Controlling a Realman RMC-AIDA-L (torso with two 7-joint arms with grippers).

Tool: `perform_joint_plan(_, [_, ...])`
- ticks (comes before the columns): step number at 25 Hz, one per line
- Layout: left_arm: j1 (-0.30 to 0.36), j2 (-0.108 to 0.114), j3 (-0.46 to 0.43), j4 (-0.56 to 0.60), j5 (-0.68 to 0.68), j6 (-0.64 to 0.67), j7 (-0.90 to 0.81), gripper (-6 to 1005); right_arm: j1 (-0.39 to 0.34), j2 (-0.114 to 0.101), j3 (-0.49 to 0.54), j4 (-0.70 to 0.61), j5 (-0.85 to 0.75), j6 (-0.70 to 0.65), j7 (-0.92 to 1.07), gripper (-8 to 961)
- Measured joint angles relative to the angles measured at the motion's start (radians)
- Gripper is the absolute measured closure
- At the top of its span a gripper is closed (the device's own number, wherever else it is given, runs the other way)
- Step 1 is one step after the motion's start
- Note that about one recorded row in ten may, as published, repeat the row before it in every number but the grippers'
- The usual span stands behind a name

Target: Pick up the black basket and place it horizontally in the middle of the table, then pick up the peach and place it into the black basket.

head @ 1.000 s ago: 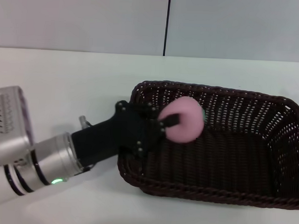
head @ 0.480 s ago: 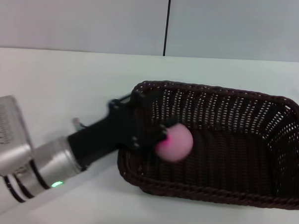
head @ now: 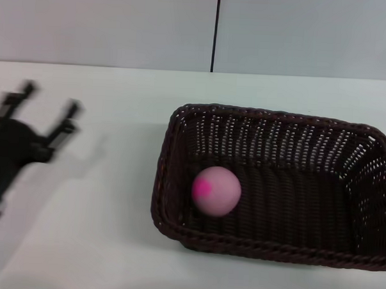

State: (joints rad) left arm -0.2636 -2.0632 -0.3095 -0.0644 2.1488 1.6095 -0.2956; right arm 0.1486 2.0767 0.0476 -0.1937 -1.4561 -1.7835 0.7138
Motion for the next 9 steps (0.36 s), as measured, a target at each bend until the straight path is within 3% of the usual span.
perform_joint_plan(4, [0.086, -0.004, -0.22, -0.013, -0.001, 0.005, 0.033, 167, -0.029, 0.002, 0.14, 0.166, 0.008, -0.057, -0.206, 313])
perform_joint_plan(9, [0.094, -0.004, -0.236, -0.016, -0.001, 0.01, 0.033, 167, -0.021, 0.002, 0.137, 0.188, 0.006, -0.04, -0.218, 313])
